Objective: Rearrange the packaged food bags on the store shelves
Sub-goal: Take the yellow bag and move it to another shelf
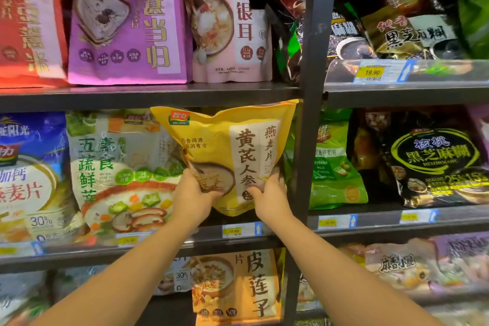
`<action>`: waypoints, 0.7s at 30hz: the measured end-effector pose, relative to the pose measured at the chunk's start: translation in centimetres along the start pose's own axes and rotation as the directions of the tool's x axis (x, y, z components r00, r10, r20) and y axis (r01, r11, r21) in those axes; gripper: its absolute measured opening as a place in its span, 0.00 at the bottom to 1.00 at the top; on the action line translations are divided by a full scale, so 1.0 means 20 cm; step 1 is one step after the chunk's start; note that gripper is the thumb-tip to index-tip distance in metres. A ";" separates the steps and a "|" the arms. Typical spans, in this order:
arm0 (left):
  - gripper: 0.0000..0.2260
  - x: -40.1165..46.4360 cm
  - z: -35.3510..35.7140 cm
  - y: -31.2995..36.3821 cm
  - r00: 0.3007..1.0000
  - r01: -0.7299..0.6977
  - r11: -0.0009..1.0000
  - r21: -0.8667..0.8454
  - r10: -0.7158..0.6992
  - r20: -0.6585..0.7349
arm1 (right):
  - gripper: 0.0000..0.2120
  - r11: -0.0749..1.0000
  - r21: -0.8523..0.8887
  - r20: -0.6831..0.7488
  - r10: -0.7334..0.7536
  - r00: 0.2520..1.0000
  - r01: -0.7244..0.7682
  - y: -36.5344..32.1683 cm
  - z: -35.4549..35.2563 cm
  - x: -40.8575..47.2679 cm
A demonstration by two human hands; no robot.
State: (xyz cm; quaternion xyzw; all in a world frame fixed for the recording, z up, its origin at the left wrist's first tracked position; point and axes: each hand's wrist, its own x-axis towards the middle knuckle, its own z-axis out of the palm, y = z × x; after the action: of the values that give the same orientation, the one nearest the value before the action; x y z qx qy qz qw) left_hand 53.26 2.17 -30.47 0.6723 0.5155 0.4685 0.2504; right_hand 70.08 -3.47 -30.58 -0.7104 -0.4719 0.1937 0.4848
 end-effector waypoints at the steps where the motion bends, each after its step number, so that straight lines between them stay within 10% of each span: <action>1: 0.28 0.00 0.01 0.00 1.000 0.005 0.999 0.047 -0.005 -0.007 | 0.41 1.000 0.002 0.004 0.017 1.000 -0.017 0.01 0.01 0.01; 21: 0.17 0.28 0.29 -0.08 0.981 0.136 0.952 0.274 -0.168 0.096 | 0.21 0.973 -0.121 -0.119 0.184 0.976 -0.198 0.07 0.17 0.30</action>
State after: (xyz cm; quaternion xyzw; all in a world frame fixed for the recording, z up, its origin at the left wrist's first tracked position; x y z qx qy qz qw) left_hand 57.73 8.74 -32.26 0.6846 0.6084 0.3338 0.2230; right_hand 71.15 3.27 -32.24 -0.7923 -0.3864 0.1694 0.4407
